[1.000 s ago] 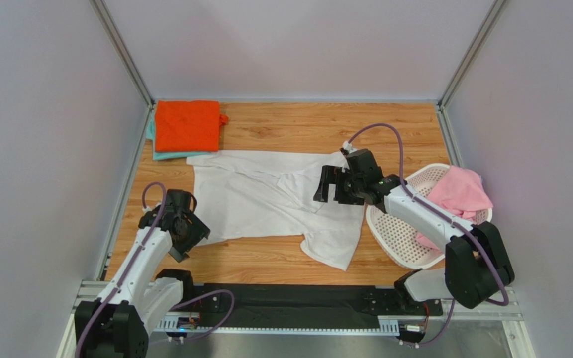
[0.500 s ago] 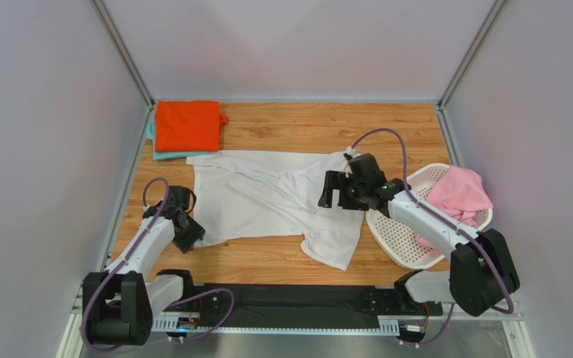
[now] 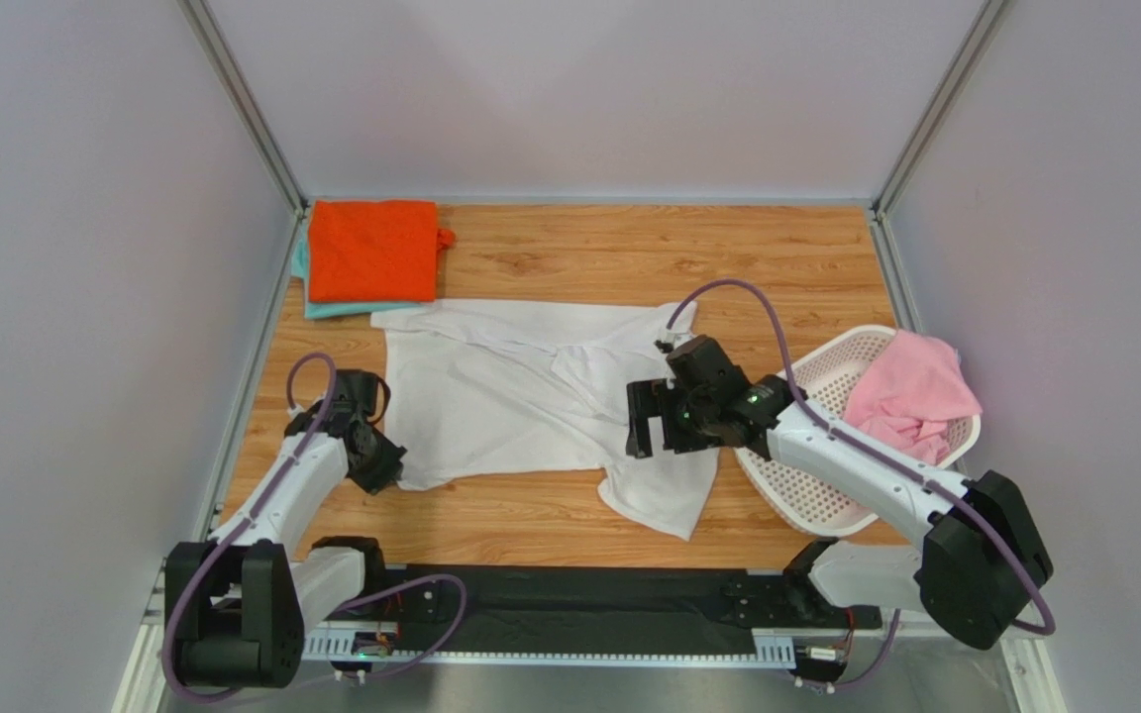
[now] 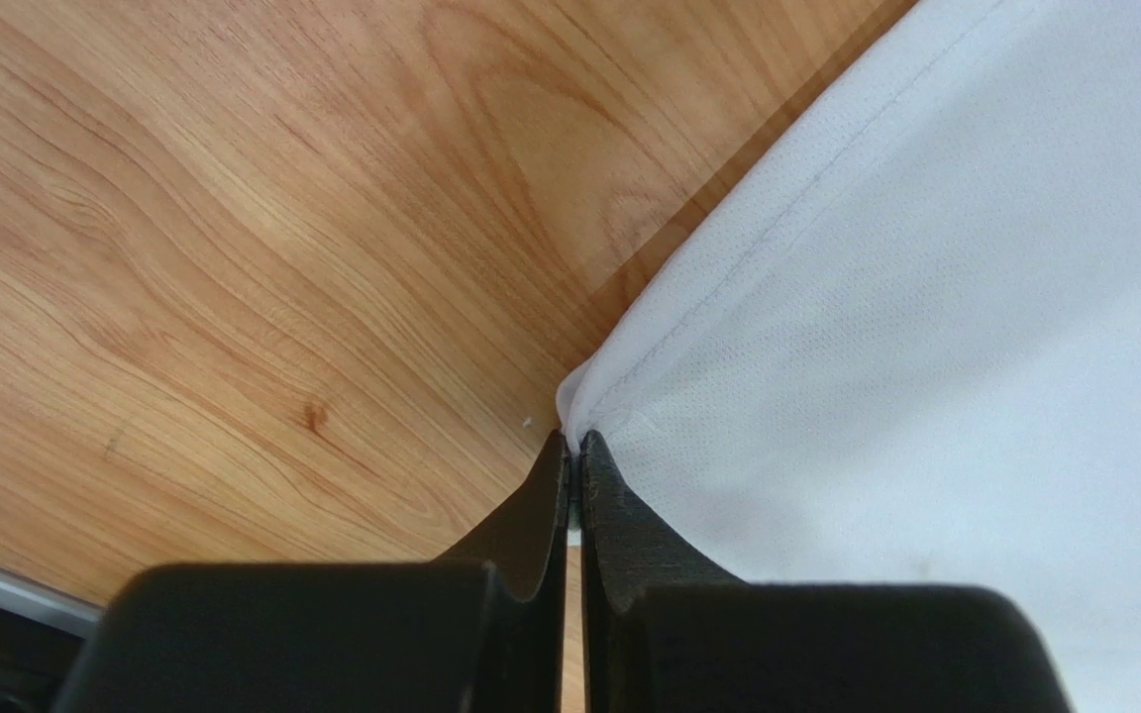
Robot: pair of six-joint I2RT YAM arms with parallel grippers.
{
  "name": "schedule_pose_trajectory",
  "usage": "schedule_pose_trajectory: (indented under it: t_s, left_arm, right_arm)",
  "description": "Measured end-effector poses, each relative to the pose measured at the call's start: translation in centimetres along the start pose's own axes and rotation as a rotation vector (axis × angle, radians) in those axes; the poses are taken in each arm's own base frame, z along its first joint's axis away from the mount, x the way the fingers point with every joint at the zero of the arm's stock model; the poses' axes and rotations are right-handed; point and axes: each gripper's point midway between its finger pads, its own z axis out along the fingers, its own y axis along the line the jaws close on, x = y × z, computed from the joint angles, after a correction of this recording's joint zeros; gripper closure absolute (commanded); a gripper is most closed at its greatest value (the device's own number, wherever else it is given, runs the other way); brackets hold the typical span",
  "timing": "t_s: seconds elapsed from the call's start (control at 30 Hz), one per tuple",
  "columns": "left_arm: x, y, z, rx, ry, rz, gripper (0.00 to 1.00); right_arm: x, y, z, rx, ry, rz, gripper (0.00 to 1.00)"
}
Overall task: Fold and stack the t-shirts
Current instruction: Flatten the tshirt out
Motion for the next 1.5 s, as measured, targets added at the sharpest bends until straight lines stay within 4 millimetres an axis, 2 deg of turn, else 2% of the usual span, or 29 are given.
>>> schedule_pose_trajectory:
  t_s: [0.13,0.27,0.4,0.43,0.6,0.73,0.87,1.0,1.1,1.17,1.33,1.43,1.5]
  left_arm:
    - [0.0,0.1,-0.3,0.012,-0.012,0.008,1.00]
    - [-0.2,0.2,-0.7,0.025,-0.034,0.005,1.00]
    - [-0.3,0.3,-1.0,0.032,-0.041,0.005,1.00]
    - [-0.3,0.2,-1.0,0.036,-0.043,0.006,1.00]
    - [-0.4,0.1,-1.3,0.049,-0.054,0.006,1.00]
    - [-0.5,0.1,-1.3,0.053,-0.058,0.008,1.00]
    - [-0.5,0.1,-1.3,0.052,-0.057,0.011,1.00]
    - [-0.4,0.2,-1.3,0.049,-0.055,0.012,1.00]
    - [-0.4,0.3,-1.3,0.046,-0.054,0.014,1.00]
    - [-0.4,0.3,-1.3,0.045,-0.055,0.016,1.00]
    - [-0.4,0.4,-1.3,0.043,-0.055,0.024,1.00]
    - [-0.2,0.3,-1.4,0.050,-0.046,0.031,1.00]
    - [-0.1,0.1,-1.9,0.067,-0.040,0.036,1.00]
  right_arm:
    - [3.3,1.7,-0.3,0.002,0.079,-0.104,0.00]
    - [6.3,2.0,-0.5,0.029,0.149,-0.136,0.00]
    - [10.1,0.9,-0.7,0.099,0.238,-0.148,0.02]
    - [10.7,0.5,-0.7,0.114,0.254,-0.149,0.05]
    - [12.8,-1.6,-0.8,0.199,0.301,-0.122,0.11]
    - [13.4,-2.4,-0.6,0.233,0.315,-0.110,0.18]
    - [13.8,-2.7,0.0,0.251,0.335,-0.110,0.38]
    - [14.1,-2.8,0.6,0.263,0.349,-0.112,0.47]
    - [14.1,-3.0,0.7,0.269,0.351,-0.115,0.75]
    - [14.0,-2.9,0.7,0.266,0.348,-0.114,0.89]
    - [13.8,-2.7,0.8,0.261,0.335,-0.102,1.00]
    - [13.0,-2.8,0.9,0.270,0.297,-0.102,1.00]
    - [11.6,-2.9,0.8,0.277,0.245,-0.088,1.00]
